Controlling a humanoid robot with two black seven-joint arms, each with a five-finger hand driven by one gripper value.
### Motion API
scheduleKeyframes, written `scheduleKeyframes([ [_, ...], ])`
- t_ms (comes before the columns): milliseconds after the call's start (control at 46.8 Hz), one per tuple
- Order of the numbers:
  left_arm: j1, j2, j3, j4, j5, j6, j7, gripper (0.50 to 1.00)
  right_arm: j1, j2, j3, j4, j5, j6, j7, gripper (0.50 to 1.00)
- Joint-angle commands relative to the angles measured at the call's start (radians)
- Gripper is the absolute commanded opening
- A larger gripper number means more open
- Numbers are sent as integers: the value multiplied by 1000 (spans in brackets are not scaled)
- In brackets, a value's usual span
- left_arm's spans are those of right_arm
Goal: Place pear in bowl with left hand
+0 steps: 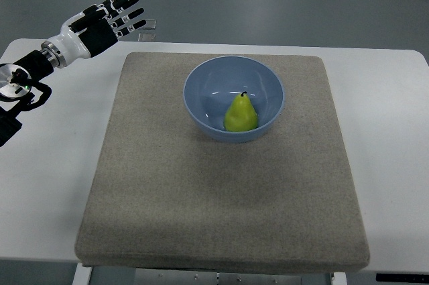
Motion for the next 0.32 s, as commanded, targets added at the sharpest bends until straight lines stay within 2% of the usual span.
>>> scheduleKeyframes([
  [0,2,1,1,0,1,0,0,994,-1,0,0,1,-2,0,-2,926],
  [299,3,0,2,0,1,0,0,994,-1,0,-2,1,-7,-11,-3,926],
])
